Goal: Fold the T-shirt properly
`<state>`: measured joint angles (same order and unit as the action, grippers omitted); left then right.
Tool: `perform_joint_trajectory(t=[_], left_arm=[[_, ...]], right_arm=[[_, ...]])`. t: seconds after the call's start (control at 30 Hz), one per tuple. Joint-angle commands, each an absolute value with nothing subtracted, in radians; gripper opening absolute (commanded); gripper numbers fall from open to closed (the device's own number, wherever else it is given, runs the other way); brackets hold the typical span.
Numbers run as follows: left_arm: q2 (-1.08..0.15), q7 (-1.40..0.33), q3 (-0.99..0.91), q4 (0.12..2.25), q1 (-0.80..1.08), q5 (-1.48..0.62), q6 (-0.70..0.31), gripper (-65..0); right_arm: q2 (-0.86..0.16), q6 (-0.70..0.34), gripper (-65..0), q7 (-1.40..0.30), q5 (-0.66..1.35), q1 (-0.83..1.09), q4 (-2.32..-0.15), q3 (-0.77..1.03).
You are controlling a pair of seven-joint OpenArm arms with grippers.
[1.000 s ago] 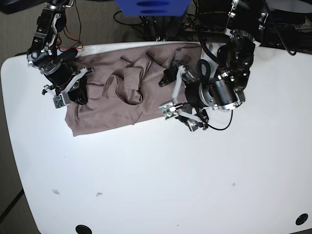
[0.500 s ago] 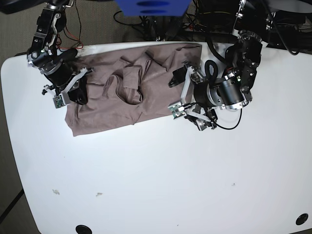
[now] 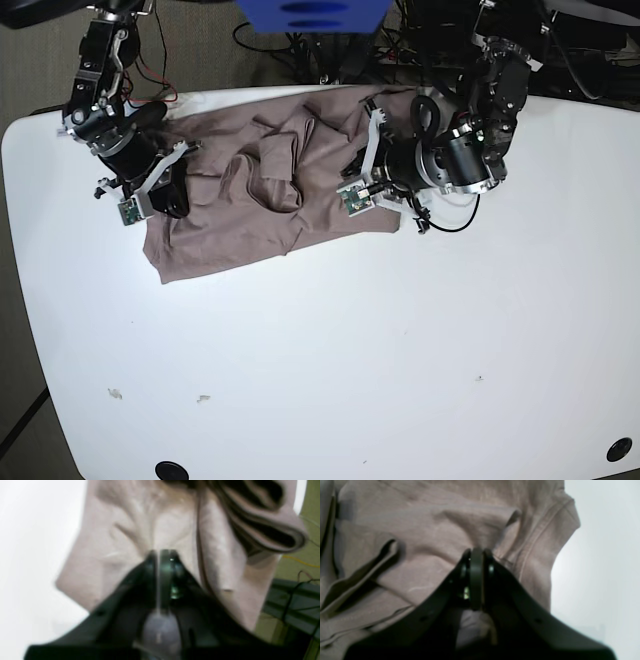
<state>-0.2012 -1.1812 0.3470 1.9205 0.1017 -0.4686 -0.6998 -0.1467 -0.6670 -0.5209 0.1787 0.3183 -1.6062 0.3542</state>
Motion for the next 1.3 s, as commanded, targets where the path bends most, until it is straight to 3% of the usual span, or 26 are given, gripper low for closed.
perform_joint_trajectory(t=[0.0, 0.4, 0.77, 1.27], left_arm=[[-0.202, -1.167, 0.348, 1.913, 0.099, -0.429, -0.698, -65.0], [-0.203, -1.156, 0.390, 1.822, 0.113, -0.214, -0.698, -65.0], [-0.203, -1.024, 0.387, 1.704, 0.108, -0.125, -0.698, -65.0], [-0.203, -1.001, 0.386, 1.676, 0.084, -0.036, -0.698, -65.0]], right_arm=[[-0.147, -0.687, -64.8, -0.630, 0.119, 0.335, -1.593, 0.343], [-0.147, -0.687, -64.8, -0.630, 0.119, 0.334, -1.593, 0.343], [-0.147, -0.685, -64.7, -0.631, 0.119, 0.217, -1.595, 0.344], [-0.174, -0.684, -64.2, -0.634, 0.120, 0.189, -1.652, 0.387]])
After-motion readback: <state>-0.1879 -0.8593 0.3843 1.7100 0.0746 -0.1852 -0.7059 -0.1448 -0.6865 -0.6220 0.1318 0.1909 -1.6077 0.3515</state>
